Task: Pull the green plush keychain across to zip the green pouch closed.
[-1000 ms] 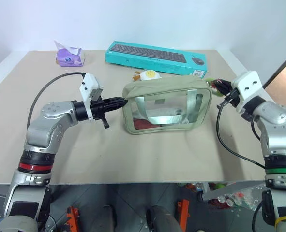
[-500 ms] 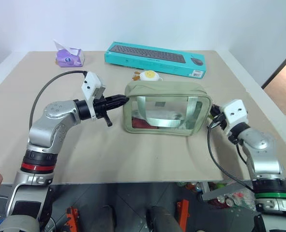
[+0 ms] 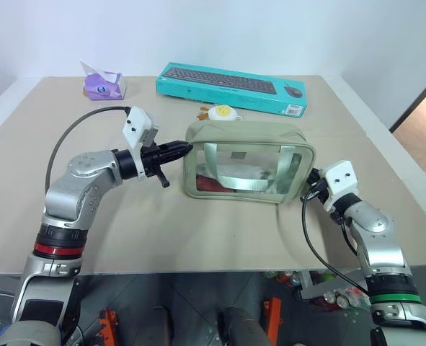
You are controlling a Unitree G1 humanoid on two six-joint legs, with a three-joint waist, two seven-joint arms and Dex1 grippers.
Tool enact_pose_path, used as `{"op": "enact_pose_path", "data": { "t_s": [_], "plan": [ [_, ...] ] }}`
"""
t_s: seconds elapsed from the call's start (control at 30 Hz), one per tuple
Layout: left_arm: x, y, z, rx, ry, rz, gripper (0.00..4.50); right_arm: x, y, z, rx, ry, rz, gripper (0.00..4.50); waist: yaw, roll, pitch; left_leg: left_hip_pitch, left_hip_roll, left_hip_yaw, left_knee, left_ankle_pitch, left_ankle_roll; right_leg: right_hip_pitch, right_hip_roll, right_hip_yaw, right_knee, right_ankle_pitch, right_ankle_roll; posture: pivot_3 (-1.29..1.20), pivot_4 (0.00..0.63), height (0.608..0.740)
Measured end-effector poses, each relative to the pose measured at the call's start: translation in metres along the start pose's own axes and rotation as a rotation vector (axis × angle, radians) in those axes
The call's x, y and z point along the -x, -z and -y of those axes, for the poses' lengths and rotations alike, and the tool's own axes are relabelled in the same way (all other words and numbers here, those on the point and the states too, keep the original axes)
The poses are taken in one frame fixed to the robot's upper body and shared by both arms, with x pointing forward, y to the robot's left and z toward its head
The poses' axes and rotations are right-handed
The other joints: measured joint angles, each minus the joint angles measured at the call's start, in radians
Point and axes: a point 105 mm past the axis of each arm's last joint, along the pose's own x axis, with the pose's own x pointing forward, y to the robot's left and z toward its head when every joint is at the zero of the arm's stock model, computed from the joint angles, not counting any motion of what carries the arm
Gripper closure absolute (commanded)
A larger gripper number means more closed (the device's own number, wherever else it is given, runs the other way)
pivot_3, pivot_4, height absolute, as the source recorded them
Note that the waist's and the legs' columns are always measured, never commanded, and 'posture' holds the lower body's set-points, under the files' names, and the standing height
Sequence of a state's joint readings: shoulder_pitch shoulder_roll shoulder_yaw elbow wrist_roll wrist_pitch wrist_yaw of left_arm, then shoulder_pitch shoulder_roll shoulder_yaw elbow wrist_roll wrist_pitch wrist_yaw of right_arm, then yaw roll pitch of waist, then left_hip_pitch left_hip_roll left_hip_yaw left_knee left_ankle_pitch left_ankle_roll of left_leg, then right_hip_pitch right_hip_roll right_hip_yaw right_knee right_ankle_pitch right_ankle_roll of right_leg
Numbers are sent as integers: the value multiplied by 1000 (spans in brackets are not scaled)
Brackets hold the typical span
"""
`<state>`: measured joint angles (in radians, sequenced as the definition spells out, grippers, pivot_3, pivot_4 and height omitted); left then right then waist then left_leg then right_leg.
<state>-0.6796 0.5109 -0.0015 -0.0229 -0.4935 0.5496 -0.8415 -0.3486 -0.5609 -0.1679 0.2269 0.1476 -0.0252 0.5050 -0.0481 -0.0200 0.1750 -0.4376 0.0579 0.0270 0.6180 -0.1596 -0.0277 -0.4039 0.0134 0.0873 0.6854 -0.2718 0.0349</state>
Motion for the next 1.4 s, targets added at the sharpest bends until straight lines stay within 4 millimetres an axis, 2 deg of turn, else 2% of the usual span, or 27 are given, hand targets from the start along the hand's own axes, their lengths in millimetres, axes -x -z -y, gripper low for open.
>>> {"op": "enact_pose_path", "data": {
  "t_s": [0.07,0.17,0.23,0.33,0.37,0.43,0.53,0.77,0.83,0.97,1.07,1.2,1.27,1.33,1.4],
  "plan": [
    [0,-1,0,5,4,5,2843,3,-16,7,-41,12,55,2937,1,0,0,0,0,0,0,0,0,0,0,0,0,0,0,0,150,740],
    [1,-3,0,11,5,18,1736,14,-48,14,-81,23,157,1752,2,0,0,0,0,-1,0,0,0,0,0,-1,0,0,0,0,150,740],
    [1,-5,1,13,12,28,1139,27,-56,11,-118,12,176,1195,4,0,0,-1,0,-1,-1,0,0,0,0,-2,0,0,0,0,150,740],
    [7,-13,-2,15,7,65,80,48,-67,2,-141,-36,176,124,5,0,0,-1,0,-1,-1,0,0,0,-1,-2,0,-1,0,0,150,740],
    [8,-17,-2,15,5,79,11,51,-71,1,-142,-43,180,20,5,0,0,-1,0,-1,0,0,0,1,-1,-2,0,-1,0,0,150,740],
    [10,-23,-1,10,9,106,11,58,-76,2,-140,-44,176,20,2,0,0,0,0,0,0,0,0,1,-1,-1,0,-4,6,0,150,740],
    [17,-30,-7,11,-28,142,11,64,-72,6,-157,-18,143,20,1,0,0,3,0,-1,1,1,1,3,0,-1,0,-3,6,0,150,740],
    [13,-27,-4,9,-35,158,11,64,-68,13,-139,0,110,20,2,0,0,3,-1,0,0,2,2,4,-1,0,0,-1,7,0,150,740],
    [24,-25,-4,-5,-61,162,11,72,-74,14,-153,-4,124,20,1,0,-1,3,0,0,-1,2,3,3,-1,0,0,-3,7,0,150,740],
    [50,-8,-11,-2,-152,126,11,88,-99,18,-135,-12,167,20,3,0,0,2,1,-2,-1,1,2,3,0,-2,0,-4,5,0,150,740],
    [63,2,-3,-30,-166,80,11,97,-104,6,-121,-69,141,20,3,-1,-1,2,0,-2,-1,1,2,3,-1,-2,-1,-5,5,0,150,740],
    [78,30,16,-26,-157,-9,11,117,-81,-31,-155,-210,1,20,4,-1,-1,1,0,-1,-1,1,2,4,-3,-2,-2,-5,7,0,150,740],
    [77,37,24,-26,-139,-25,11,125,-76,-44,-149,-266,-43,20,4,-1,-1,2,0,-1,1,1,2,4,-3,-2,-2,-4,6,0,150,740],
    [72,43,38,-55,-103,-44,11,139,-62,-69,-151,-387,-129,20,6,-3,-3,5,0,1,0,1,2,7,-4,-3,-3,-6,3,0,150,740],
    [66,57,49,-66,-67,-90,11,146,-52,-85,-170,-457,-171,20,5,-5,-3,9,1,1,0,1,2,12,-5,-2,-4,-6,1,0,150,740]
  ]
}}
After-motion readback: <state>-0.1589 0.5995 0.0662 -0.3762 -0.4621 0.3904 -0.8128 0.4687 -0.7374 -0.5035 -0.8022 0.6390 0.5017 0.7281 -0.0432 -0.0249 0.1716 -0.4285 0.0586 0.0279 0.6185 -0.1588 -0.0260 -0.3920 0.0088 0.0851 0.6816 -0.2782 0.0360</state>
